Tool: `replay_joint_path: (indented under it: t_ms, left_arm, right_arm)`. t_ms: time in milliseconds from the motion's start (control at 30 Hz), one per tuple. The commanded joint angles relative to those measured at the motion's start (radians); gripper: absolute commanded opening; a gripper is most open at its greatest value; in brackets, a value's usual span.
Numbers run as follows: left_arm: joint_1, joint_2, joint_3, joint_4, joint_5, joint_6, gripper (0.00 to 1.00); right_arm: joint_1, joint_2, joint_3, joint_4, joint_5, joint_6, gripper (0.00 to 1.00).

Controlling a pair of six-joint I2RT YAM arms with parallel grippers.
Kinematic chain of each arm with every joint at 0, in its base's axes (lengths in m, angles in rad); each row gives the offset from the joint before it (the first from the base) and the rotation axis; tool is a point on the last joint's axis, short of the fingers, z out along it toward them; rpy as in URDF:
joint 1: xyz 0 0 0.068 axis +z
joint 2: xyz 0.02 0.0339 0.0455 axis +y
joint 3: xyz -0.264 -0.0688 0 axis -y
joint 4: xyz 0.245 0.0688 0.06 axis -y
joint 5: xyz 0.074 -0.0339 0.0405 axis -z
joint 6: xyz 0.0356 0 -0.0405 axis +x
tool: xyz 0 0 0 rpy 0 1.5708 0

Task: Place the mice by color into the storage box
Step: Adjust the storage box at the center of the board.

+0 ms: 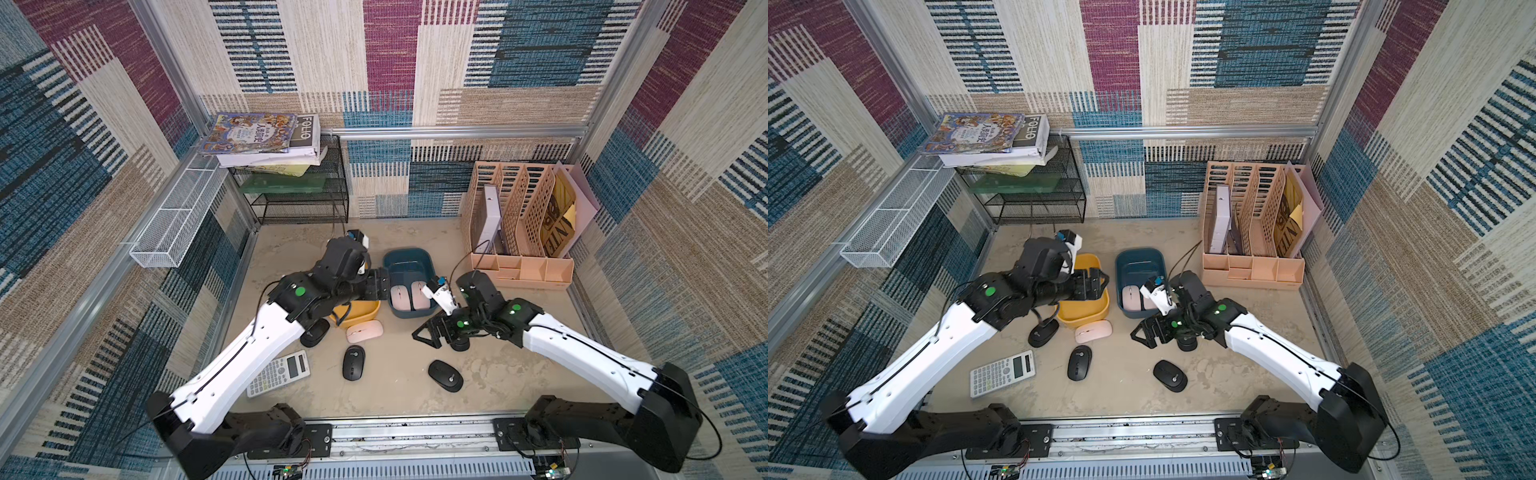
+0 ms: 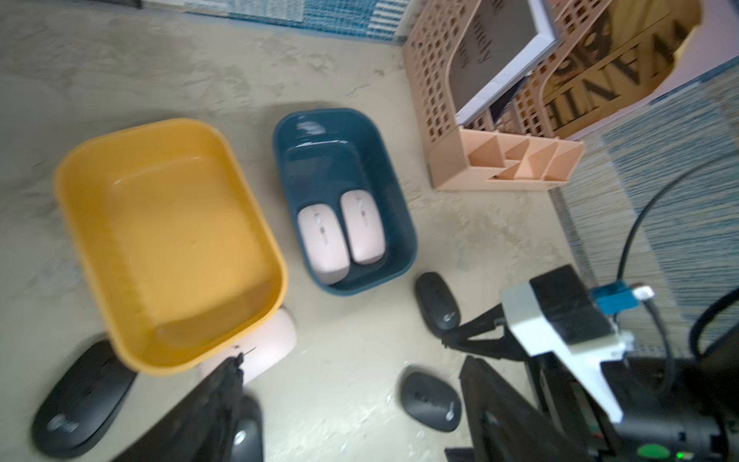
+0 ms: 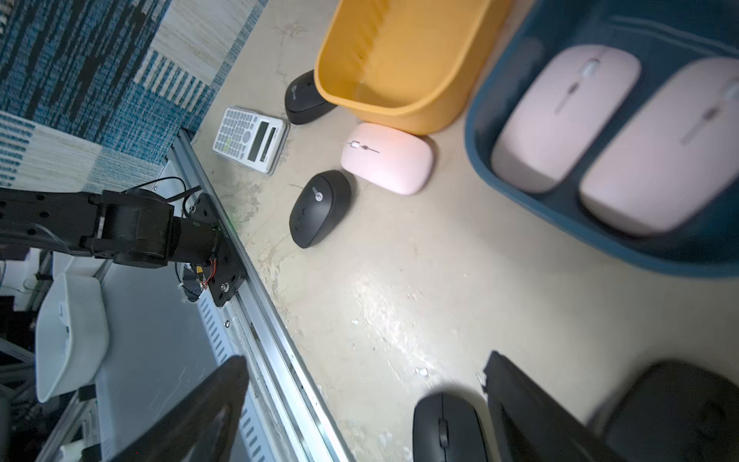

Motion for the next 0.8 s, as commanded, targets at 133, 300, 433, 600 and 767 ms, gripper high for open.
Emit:
replay_joint_path:
  t_ms: [133,300,433,600,767]
  left_arm:
    - [0.083,-0.285,-0.253,-0.179,-0.045,-0.099,0.89]
    - [0.138,-0.391,-0.28,-0.182,-0.047,-0.106,0.89]
    - [0.148,-0.403,-0.258,-0.213,-0.063,-0.08,0.89]
    - [0.151,-0.428,-0.276,-0.202,-0.063,-0.078,0.89]
    - [0.152,-0.445,-0.281,-0.198,-0.068,-0.068,0.89]
  right_arm:
    - [0.168,0.319,0.249,-0.003,0.141,-0.187,0.96]
    - [0.205,0.469,0.333,0.039,0.133,-0.196,0.96]
    - [0.206,0.542,0.372,0.069,0.129,-0.2,0.97]
    - [0.183,0.628,0.444,0.078,0.119,-0.219,0.96]
    - [0.148,0.723,0.544,0.06,0.083,-0.243,0.97]
